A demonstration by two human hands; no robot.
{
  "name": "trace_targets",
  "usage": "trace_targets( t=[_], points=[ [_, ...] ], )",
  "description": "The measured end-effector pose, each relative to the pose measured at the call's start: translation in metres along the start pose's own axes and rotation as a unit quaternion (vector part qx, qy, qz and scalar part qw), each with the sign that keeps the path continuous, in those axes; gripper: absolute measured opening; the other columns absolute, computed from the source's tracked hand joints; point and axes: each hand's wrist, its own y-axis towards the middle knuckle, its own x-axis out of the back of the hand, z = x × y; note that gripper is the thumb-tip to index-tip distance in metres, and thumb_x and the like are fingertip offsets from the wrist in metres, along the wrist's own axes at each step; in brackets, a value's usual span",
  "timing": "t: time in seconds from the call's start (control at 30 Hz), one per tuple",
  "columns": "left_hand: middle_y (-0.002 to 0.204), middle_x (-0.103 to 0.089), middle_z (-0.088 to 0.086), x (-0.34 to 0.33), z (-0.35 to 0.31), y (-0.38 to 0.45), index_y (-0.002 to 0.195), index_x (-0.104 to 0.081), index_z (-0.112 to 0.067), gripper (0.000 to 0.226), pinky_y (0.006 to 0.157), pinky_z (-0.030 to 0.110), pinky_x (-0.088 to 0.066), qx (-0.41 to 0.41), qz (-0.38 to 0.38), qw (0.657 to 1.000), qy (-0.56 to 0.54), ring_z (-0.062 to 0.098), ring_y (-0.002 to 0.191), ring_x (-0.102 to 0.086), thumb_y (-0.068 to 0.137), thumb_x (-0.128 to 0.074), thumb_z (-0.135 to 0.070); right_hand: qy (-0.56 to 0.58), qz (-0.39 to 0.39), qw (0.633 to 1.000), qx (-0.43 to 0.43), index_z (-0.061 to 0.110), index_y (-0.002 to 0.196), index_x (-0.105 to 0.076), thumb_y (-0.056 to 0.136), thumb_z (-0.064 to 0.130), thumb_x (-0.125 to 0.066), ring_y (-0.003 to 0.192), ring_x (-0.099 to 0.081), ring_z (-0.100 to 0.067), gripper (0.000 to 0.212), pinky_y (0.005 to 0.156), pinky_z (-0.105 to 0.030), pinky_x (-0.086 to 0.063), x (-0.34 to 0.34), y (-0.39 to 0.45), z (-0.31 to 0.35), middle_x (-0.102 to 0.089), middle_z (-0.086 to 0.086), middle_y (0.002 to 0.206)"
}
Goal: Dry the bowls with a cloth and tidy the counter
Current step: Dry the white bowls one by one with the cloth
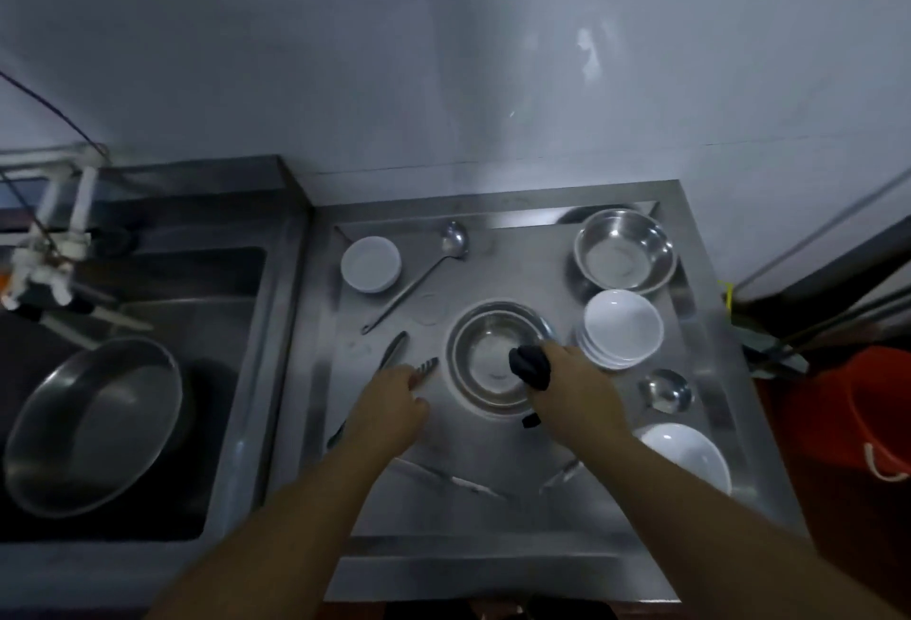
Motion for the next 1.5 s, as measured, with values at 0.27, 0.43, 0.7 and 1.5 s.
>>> trace_targets(
  t=[0.27,0.43,0.7,1.5],
  points=[
    [0.139,-0.057,0.010,0.060,0.076,0.082,0.139,-0.059,-0.018,0.044,0.095,0.037,-0.052,-0.002,0.030,0.997,0.070,0.028,0.117,-0.062,0.096,-0.063,-0.026,-0.080,0.020,0.997,0.010,0.031,0.124,-0.062,0.087,0.018,-0.063,0.097,-0.069,-0.027,0.039,0.069,-0.037,-0.055,-0.064,0.064,0.075,-0.068,-0.001,0.116],
    [0.140,-0.055,0.011,0.080,0.097,0.138,0.139,-0.058,-0.019,0.045,0.092,0.038,-0.052,0.006,0.047,0.996,0.076,0.031,0.118,-0.061,0.097,-0.062,-0.031,-0.096,0.031,0.995,0.002,0.022,0.119,-0.064,0.092,0.019,-0.062,0.096,-0.067,-0.029,0.027,0.072,-0.045,-0.060,-0.094,0.098,0.096,-0.068,-0.003,0.112],
    [0.154,-0.053,0.014,0.079,0.091,0.224,0.157,-0.041,-0.013,0.060,0.104,0.039,-0.045,0.099,0.013,0.990,-0.103,0.035,0.136,-0.054,0.104,-0.053,-0.039,-0.118,0.052,0.992,-0.021,0.022,0.118,-0.061,0.091,0.018,-0.062,0.091,-0.063,-0.026,0.027,0.072,-0.044,-0.059,-0.124,0.138,0.107,-0.064,-0.003,0.110],
    [0.106,-0.070,0.017,0.090,0.081,0.175,0.120,-0.063,0.003,0.023,0.055,0.026,-0.059,0.215,0.066,0.806,-0.548,0.024,0.089,-0.069,0.099,-0.062,-0.007,0.227,-0.023,0.966,-0.118,0.042,0.112,-0.053,0.091,0.052,-0.057,0.072,-0.075,-0.019,0.024,0.047,-0.037,-0.058,-0.080,0.083,0.118,-0.065,0.013,0.101]
  ],
)
